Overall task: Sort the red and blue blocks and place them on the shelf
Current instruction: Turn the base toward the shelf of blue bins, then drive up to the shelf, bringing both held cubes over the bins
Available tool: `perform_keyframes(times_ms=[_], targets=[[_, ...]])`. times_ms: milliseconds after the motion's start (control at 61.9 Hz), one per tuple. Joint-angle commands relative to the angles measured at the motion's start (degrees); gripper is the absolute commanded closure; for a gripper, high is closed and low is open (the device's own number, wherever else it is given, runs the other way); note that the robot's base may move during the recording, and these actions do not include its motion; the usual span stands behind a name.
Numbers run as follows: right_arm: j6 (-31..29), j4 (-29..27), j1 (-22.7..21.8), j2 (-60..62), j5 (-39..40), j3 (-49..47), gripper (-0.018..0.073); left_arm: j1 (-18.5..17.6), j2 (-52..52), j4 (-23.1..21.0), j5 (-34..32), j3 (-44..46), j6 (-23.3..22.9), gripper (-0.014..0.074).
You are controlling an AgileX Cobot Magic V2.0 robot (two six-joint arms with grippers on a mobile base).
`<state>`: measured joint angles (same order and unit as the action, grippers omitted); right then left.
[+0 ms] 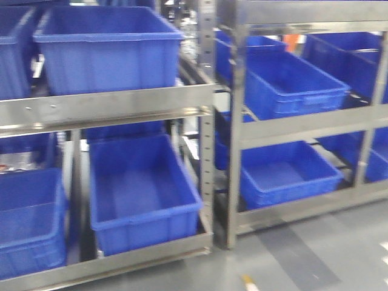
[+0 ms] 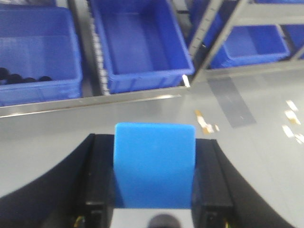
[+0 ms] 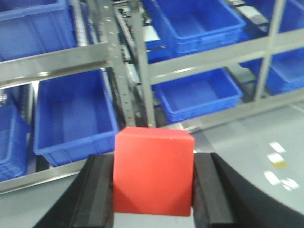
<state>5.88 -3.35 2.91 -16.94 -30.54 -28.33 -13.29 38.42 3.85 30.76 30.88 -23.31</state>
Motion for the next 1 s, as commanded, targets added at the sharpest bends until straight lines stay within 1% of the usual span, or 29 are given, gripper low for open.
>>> perform_keyframes(times_ms=[0,985], targets=[[-0.28,0.25,-0.48,-0.4,4.91,-1.66,0.051,0.19,-0.17,0.36,-4.25,1.6,-0.49,0.0472],[-0.28,0.25,-0.48,-0.4,4.91,-1.66,0.051,0.19,-0.17,0.36,-4.25,1.6,-0.49,0.0472]])
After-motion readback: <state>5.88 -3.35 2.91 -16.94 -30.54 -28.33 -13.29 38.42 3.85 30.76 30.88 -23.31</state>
